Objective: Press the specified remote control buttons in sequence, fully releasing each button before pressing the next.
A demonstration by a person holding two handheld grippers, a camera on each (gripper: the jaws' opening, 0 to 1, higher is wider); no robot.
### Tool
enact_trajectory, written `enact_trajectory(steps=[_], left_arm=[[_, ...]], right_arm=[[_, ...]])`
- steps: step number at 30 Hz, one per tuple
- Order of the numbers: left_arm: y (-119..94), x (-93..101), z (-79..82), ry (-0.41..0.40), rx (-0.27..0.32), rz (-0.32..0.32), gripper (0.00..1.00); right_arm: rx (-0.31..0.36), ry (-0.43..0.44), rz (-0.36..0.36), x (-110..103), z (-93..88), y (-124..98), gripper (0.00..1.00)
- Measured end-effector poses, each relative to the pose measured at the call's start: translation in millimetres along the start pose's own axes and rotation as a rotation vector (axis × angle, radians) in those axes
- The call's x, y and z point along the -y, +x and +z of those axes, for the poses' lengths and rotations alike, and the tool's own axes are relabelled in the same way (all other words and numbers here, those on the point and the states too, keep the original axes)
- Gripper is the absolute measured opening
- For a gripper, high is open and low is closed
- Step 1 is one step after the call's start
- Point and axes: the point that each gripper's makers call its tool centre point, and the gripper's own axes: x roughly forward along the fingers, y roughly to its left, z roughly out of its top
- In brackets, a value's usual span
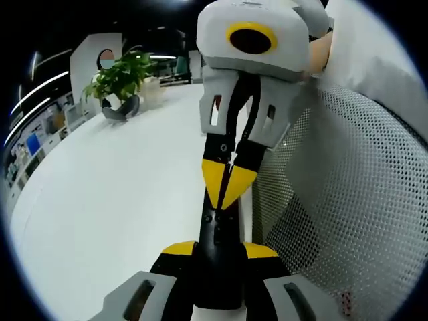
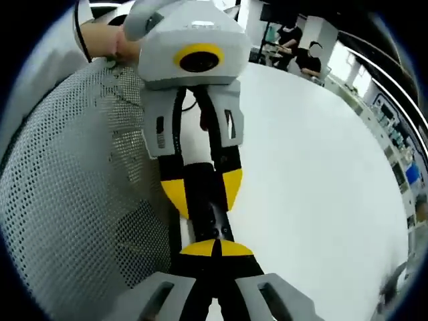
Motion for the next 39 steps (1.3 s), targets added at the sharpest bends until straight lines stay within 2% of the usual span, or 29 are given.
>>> enact_trajectory(steps=[2,5,7,9,17,25,27,30,33,37,39], left_arm=[[0,0.3,0.1,0.000,0.001,-0.001,0.25],[0,0.4,0.0,0.000,0.002,-0.002,0.25],[0,0.4,0.0,0.001,0.003,-0.002,0.25],[0,0.4,-0.1,0.001,0.003,-0.003,0.25],[0,0.8,0.1,0.005,0.005,-0.009,0.25],[0,0.6,0.1,0.009,0.002,-0.012,0.25],[1,0.5,0.1,0.009,0.003,-0.011,0.25],[1,0.3,0.1,0.009,0.002,-0.007,0.25],[0,0.2,0.4,0.008,0.003,-0.006,0.25],[0,0.0,0.4,0.010,0.004,-0.007,0.25],[0,0.0,0.4,0.010,0.004,-0.008,0.25]], right_arm=[[0.002,-0.009,-0.003,-3,1.8,1,0.00],[0.013,-0.012,0.039,-11,7.2,4,0.00],[-0.015,-0.069,0.023,-9,6.3,4,0.00],[-0.019,-0.069,0.023,-9,6.2,4,0.00],[-0.070,-0.178,0.044,-11,6.4,7,0.00],[-0.028,-0.132,0.037,-13,7.5,8,0.00],[-0.009,-0.080,0.043,-12,8.6,7,0.00],[0.040,0.061,0.058,-10,10.9,5,0.00],[0.044,0.042,0.015,1,10.8,1,0.00],[0.027,0.032,0.030,3,11.5,3,0.00],[-0.015,-0.011,0.011,4,5.2,6,0.00]])
